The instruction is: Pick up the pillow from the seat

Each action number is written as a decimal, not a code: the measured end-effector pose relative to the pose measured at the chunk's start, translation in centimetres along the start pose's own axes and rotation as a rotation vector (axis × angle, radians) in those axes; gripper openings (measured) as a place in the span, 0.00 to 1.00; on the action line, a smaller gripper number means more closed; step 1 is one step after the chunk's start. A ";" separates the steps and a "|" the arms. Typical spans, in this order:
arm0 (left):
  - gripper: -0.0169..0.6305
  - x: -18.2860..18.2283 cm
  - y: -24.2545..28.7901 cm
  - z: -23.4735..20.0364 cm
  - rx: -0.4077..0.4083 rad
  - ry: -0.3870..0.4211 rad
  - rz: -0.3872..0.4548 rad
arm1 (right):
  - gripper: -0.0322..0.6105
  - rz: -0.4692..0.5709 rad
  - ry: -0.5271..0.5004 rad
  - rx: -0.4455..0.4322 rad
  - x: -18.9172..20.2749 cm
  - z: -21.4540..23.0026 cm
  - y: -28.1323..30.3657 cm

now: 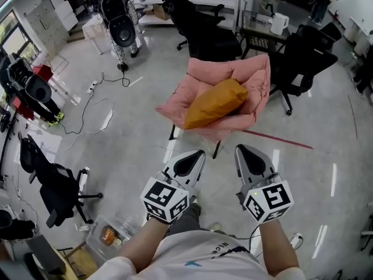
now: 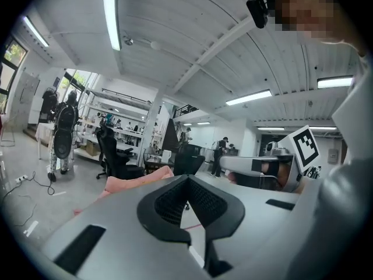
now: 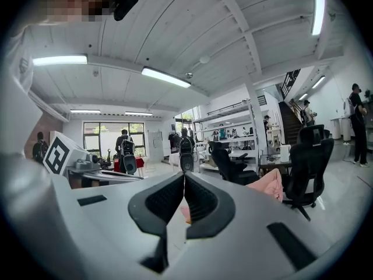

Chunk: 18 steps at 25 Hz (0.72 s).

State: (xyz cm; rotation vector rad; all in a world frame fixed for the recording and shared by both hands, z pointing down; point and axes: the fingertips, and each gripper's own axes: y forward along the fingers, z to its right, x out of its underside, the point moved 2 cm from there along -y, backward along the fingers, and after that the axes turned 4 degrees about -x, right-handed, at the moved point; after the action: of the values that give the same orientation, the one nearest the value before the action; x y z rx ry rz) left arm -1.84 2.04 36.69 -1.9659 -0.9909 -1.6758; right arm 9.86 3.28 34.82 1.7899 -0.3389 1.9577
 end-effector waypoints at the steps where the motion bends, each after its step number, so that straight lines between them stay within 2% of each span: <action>1: 0.04 -0.1 0.8 -1.3 0.004 0.002 -0.006 | 0.07 -0.008 0.002 0.006 0.1 0.3 1.4; 9: 0.04 1.4 6.7 -9.7 0.039 0.069 -0.071 | 0.08 -0.079 0.045 0.107 1.9 3.7 10.1; 18: 0.04 6.6 12.4 -16.3 -0.024 0.163 -0.164 | 0.08 -0.131 0.136 0.269 4.9 11.4 15.0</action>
State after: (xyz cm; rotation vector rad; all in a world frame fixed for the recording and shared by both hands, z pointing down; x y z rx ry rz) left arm -4.14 -15.73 48.61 -1.7706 -1.1006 -1.9103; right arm 12.19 -14.30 42.96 1.7737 0.0885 2.0955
